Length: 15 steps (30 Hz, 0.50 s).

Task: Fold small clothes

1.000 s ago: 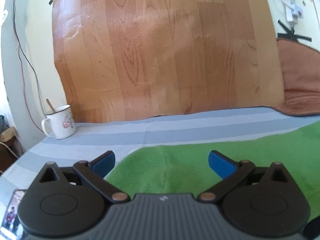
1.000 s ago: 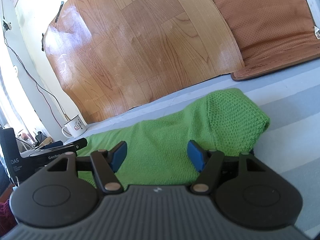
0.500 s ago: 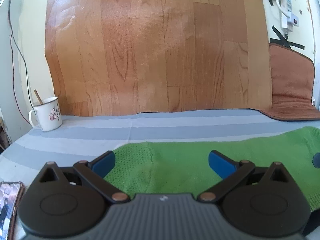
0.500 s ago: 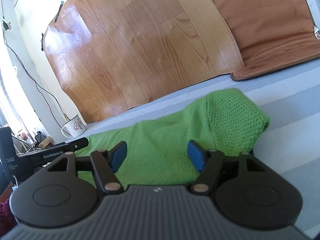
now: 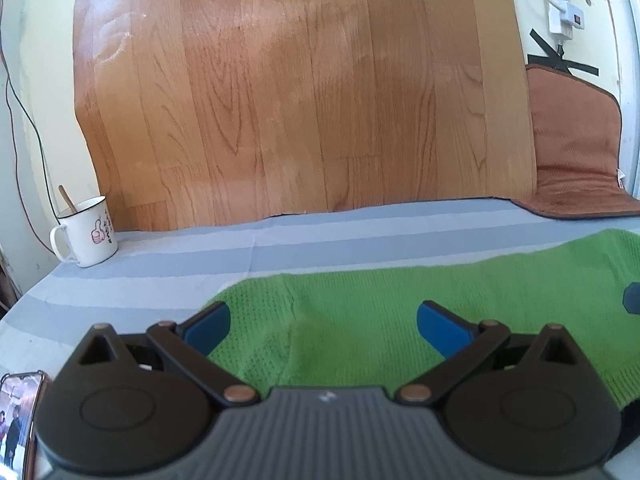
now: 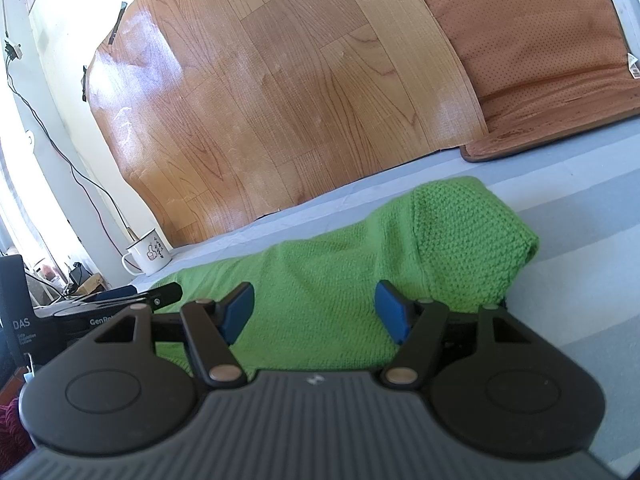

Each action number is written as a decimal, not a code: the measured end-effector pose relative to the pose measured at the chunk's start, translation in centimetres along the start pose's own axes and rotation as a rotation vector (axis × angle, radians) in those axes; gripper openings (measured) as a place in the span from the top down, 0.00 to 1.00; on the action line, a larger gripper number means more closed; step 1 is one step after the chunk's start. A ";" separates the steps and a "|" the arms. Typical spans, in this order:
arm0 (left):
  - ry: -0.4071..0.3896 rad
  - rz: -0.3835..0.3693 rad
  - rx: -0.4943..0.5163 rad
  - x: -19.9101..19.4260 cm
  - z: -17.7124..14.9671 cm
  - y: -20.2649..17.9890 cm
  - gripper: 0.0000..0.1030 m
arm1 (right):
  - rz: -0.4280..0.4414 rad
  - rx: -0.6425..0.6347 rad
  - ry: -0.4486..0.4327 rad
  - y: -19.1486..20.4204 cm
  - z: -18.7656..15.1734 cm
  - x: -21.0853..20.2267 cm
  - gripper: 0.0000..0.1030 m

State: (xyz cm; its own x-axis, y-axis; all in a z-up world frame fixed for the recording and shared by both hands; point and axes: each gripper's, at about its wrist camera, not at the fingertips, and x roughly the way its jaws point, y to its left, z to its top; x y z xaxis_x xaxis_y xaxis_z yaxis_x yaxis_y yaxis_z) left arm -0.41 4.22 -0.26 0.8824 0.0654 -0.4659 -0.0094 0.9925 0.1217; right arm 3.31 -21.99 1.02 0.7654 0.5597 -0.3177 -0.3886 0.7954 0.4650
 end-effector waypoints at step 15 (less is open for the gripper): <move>0.039 -0.009 0.000 0.5 0.1 0.1 0.00 | -0.001 -0.001 0.000 0.0 0.0 0.0 0.33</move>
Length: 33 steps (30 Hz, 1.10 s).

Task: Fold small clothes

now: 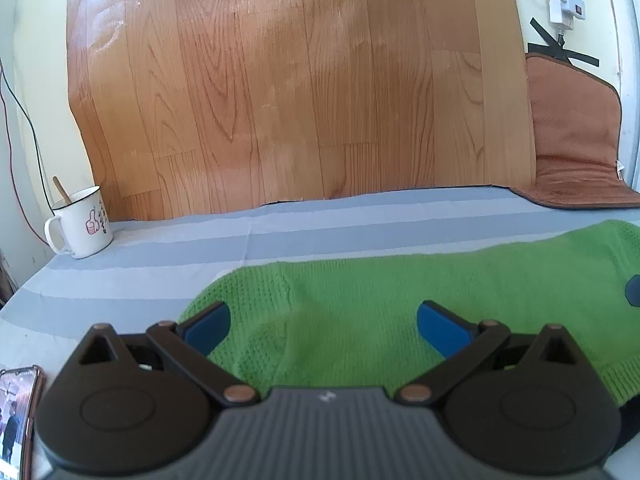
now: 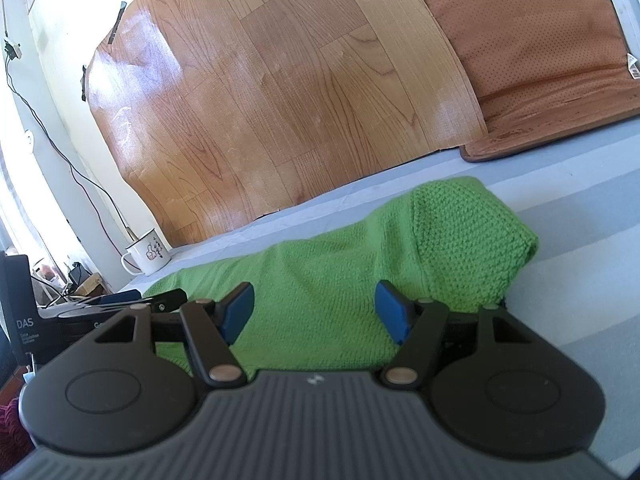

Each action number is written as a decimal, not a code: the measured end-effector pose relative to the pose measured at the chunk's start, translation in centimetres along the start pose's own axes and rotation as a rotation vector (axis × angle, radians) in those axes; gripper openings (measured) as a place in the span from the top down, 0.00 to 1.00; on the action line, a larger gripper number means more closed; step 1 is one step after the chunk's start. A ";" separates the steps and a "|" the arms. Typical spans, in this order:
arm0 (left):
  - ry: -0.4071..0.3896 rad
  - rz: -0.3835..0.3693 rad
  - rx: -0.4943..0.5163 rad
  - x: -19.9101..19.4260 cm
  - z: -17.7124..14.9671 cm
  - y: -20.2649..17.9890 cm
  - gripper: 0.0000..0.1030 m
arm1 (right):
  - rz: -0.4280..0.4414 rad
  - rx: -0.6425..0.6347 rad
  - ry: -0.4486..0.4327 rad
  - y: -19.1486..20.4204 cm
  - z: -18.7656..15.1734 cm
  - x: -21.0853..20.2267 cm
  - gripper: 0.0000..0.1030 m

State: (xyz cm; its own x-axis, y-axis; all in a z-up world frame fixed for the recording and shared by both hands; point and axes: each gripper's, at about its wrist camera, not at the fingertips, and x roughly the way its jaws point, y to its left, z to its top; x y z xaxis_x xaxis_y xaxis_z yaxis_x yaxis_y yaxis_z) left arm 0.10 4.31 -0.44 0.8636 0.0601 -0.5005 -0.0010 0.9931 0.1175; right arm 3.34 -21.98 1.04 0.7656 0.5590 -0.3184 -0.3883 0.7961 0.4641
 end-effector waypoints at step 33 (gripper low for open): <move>0.038 0.000 -0.003 0.7 0.0 0.2 0.00 | -0.031 -0.018 -0.006 -0.2 0.3 -0.1 0.32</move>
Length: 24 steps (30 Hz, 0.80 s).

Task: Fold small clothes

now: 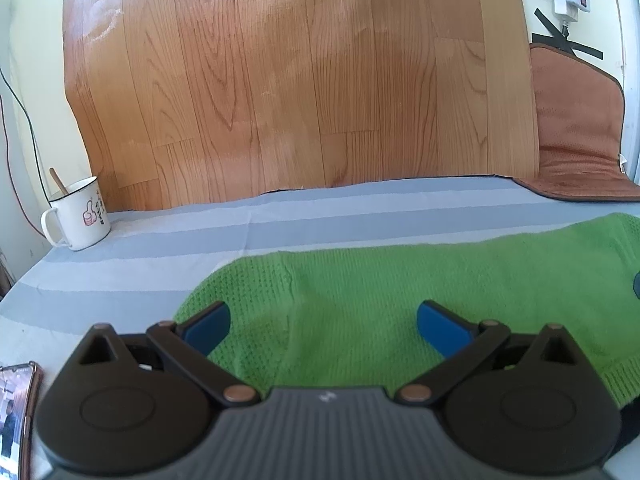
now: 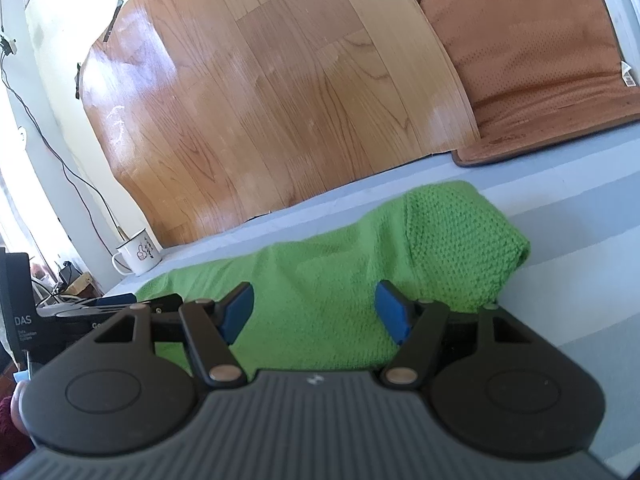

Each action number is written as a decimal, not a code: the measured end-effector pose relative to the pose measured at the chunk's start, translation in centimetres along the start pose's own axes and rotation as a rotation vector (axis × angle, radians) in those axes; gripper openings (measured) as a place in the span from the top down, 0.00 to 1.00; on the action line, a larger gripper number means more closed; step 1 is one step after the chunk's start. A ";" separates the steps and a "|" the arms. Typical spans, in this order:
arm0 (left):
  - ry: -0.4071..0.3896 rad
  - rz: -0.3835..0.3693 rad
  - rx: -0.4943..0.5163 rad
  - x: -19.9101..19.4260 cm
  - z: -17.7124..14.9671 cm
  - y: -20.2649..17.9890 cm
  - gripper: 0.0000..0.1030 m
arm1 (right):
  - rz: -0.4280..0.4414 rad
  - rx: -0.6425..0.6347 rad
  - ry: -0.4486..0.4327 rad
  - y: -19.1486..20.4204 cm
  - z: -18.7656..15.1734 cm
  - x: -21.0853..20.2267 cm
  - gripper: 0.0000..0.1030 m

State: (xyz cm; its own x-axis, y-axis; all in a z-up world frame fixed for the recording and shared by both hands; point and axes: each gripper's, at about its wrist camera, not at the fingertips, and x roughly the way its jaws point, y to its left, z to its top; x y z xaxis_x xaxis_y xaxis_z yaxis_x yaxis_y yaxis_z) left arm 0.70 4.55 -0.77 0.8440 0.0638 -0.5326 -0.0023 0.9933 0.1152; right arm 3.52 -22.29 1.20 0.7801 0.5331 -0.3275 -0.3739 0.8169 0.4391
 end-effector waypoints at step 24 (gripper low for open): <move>-0.001 0.004 0.000 0.2 -0.2 -0.2 0.00 | -0.002 0.000 0.000 0.1 0.0 0.0 0.32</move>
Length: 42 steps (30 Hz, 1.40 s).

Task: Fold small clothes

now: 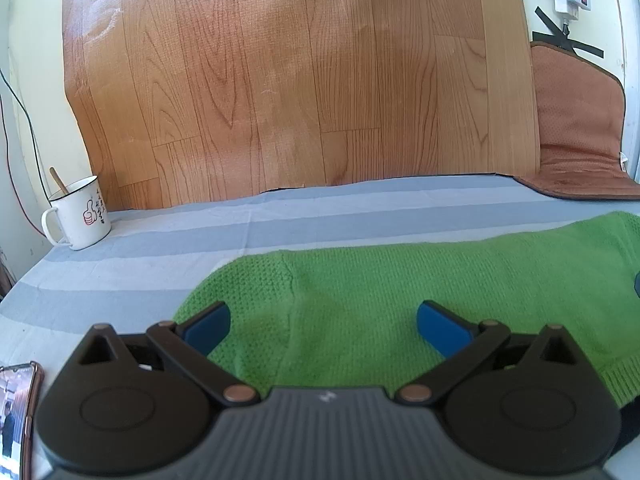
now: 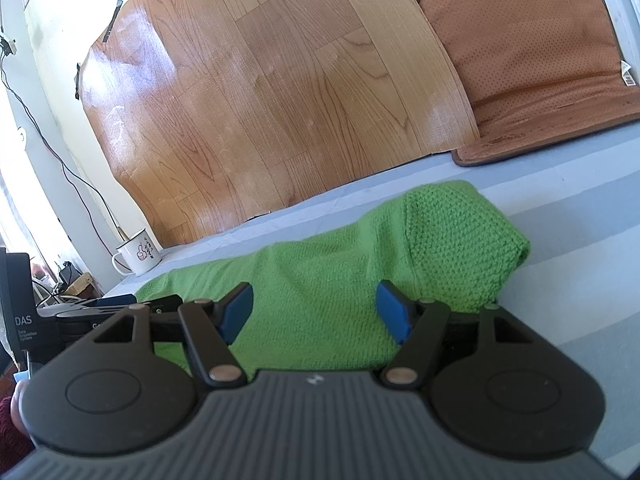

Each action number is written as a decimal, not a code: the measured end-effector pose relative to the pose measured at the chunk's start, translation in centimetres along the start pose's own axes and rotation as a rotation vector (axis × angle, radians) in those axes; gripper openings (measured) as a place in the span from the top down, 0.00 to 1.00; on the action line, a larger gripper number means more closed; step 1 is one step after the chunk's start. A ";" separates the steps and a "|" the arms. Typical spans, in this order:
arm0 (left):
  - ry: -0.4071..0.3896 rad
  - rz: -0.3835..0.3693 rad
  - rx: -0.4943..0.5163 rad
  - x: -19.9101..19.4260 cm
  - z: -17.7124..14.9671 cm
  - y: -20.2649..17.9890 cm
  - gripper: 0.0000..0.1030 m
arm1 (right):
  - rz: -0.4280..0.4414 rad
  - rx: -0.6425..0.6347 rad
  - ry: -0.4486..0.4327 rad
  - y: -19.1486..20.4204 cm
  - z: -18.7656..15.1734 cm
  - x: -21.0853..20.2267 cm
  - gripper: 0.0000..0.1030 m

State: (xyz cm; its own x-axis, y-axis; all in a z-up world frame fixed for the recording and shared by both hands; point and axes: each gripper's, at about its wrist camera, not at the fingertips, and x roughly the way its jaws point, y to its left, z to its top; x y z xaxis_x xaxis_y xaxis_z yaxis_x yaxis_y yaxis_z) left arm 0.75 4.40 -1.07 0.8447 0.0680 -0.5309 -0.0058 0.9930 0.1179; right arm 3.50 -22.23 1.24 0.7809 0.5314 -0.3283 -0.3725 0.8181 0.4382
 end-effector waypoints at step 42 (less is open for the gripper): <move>0.014 -0.011 0.000 0.1 0.0 0.1 0.00 | -0.005 -0.002 0.002 0.1 0.1 0.0 0.31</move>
State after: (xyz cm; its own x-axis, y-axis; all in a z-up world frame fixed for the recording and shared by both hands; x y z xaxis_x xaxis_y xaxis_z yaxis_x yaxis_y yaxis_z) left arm 0.85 4.53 -1.16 0.8373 0.0580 -0.5437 0.0037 0.9937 0.1118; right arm 3.48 -22.20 1.34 0.7819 0.5276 -0.3319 -0.3693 0.8211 0.4352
